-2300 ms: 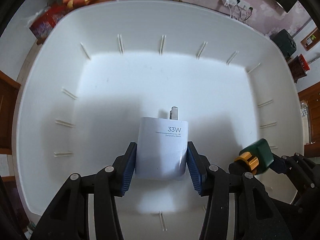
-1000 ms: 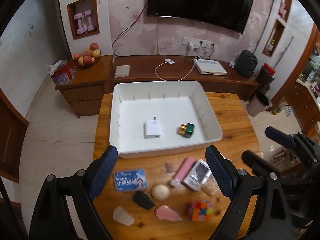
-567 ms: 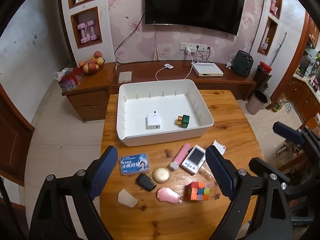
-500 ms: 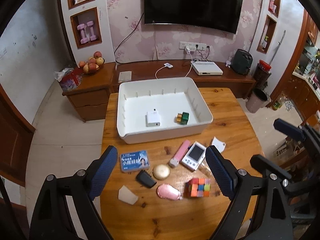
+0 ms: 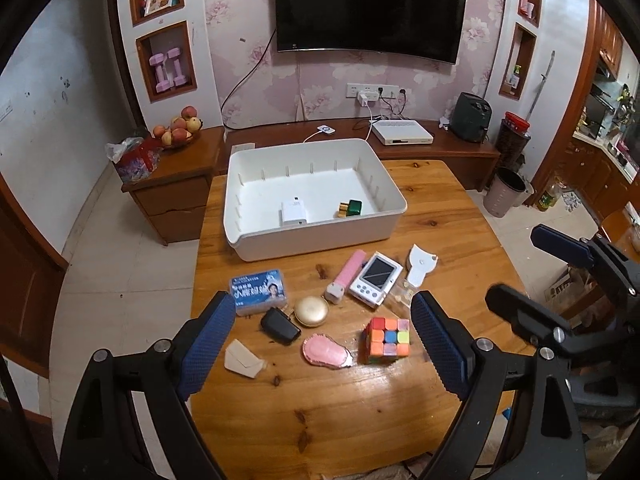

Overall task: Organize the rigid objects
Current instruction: 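Withdraw both tools from the bin back over the table, then grasp the pink tape dispenser with the left tool while the right grasps the Rubik's cube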

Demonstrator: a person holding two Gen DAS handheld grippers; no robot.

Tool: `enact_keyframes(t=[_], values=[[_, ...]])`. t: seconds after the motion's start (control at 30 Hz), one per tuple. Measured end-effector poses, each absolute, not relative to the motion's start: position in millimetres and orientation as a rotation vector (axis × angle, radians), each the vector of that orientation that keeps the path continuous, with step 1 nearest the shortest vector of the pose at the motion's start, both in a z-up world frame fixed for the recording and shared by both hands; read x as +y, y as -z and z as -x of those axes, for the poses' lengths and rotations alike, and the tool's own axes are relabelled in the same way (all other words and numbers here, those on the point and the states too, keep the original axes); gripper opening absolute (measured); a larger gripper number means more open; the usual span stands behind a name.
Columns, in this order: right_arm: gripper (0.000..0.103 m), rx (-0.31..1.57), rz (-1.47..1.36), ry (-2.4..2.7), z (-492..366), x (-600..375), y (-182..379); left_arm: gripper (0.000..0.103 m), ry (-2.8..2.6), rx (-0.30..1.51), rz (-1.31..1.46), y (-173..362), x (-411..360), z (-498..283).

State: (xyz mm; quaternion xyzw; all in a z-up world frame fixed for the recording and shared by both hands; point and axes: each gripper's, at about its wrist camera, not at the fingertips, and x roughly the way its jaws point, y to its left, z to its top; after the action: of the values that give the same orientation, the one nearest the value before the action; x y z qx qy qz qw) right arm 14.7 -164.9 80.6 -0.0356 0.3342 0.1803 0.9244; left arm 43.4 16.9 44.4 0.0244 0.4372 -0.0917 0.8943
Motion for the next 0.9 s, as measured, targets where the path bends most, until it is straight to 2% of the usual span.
enact_keyframes(t=[0.47, 0.9], values=[[0.082, 0.714, 0.098, -0.253, -8, -165, -11, 0.091, 0.139, 0.888, 0.038, 23, 31, -29], [0.082, 0.762, 0.189, -0.348, -16, -146, 73, 0.091, 0.057, 1.041, 0.158, 93, 45, -53]])
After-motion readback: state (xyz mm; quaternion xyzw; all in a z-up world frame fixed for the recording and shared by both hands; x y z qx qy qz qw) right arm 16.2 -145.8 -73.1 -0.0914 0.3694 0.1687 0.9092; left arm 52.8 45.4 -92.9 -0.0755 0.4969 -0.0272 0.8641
